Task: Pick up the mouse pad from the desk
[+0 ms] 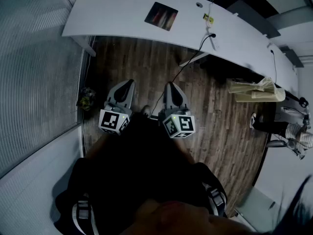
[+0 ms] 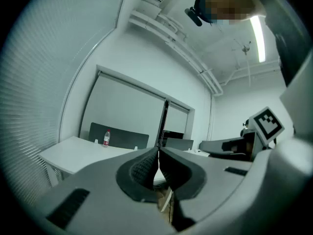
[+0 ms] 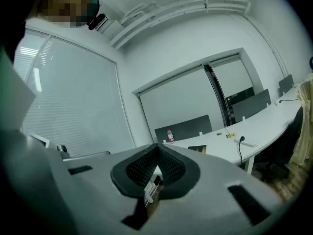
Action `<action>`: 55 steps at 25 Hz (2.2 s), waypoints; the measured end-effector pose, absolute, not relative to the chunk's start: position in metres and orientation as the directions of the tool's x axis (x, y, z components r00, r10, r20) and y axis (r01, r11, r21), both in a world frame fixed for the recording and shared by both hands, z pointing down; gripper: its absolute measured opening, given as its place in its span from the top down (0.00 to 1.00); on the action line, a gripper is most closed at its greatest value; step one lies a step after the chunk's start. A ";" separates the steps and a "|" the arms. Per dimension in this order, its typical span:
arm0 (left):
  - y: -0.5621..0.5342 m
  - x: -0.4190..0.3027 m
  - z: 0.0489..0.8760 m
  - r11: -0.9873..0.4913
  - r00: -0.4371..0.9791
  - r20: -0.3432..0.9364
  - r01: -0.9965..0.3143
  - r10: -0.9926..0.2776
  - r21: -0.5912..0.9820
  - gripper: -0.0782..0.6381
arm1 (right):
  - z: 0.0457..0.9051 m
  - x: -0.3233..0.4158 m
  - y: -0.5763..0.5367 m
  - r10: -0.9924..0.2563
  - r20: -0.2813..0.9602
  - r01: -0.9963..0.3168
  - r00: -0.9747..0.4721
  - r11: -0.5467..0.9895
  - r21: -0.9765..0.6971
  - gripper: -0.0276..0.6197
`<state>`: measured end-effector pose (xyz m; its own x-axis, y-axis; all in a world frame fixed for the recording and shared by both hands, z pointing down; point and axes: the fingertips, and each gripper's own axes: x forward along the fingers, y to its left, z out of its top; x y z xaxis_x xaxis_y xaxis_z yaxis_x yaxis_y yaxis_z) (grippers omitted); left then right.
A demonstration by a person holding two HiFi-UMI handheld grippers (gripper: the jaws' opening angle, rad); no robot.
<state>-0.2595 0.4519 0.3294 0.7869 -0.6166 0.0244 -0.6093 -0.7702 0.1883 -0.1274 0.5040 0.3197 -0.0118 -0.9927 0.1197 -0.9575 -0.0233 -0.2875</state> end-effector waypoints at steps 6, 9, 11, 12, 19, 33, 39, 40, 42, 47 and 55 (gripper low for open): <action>0.453 -0.259 0.327 -0.765 0.783 0.012 -0.612 -0.622 0.199 0.88 | 0.319 -0.126 0.506 -0.993 0.117 -0.958 -0.014 -0.020 -0.287 0.96; 0.454 -0.257 0.327 -0.766 0.783 0.020 -0.613 -0.622 0.195 0.88 | 0.318 -0.126 0.505 -0.993 0.114 -0.958 -0.023 -0.011 -0.287 0.96; 0.455 -0.255 0.325 -0.767 0.786 0.038 -0.611 -0.617 0.196 0.88 | 0.319 -0.126 0.506 -0.993 0.116 -0.956 -0.030 -0.006 -0.292 0.96; 0.455 -0.255 0.325 -0.767 0.785 0.035 -0.612 -0.618 0.192 0.88 | 0.319 -0.126 0.506 -0.993 0.115 -0.954 -0.031 -0.004 -0.299 0.96; 0.460 -0.239 0.329 -0.761 0.782 0.056 -0.618 -0.620 0.200 0.88 | 0.316 -0.110 0.510 -0.996 0.084 -0.944 -0.035 0.005 -0.329 0.96; 0.477 -0.183 0.337 -0.722 0.744 0.064 -0.662 -0.665 0.201 0.88 | 0.334 -0.049 0.529 -0.990 0.106 -0.936 -0.090 0.047 -0.348 0.96; 0.480 -0.175 0.342 -0.695 0.722 0.106 -0.689 -0.684 0.204 0.88 | 0.342 -0.036 0.529 -0.987 0.111 -0.933 -0.113 0.067 -0.354 0.96; 0.480 -0.173 0.341 -0.695 0.723 0.115 -0.688 -0.681 0.209 0.88 | 0.343 -0.035 0.528 -0.987 0.111 -0.932 -0.113 0.067 -0.357 0.96; 0.474 -0.171 0.348 -0.698 0.727 0.118 -0.684 -0.677 0.210 0.88 | 0.347 -0.034 0.520 -0.987 0.111 -0.931 -0.112 0.066 -0.360 0.96; 0.454 -0.164 0.366 -0.700 0.733 0.127 -0.677 -0.668 0.228 0.88 | 0.358 -0.027 0.499 -0.987 0.120 -0.935 -0.104 0.055 -0.351 0.96; 0.394 -0.145 0.369 -0.700 0.739 0.124 -0.669 -0.662 0.248 0.88 | 0.362 -0.012 0.446 -0.985 0.147 -0.938 -0.093 0.037 -0.346 0.96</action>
<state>-0.1451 0.3943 0.3687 0.7391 -0.6621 0.1243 -0.6692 -0.7005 0.2479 -0.0117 0.4461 0.3622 -0.0928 -0.9848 0.1471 -0.9377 0.0368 -0.3456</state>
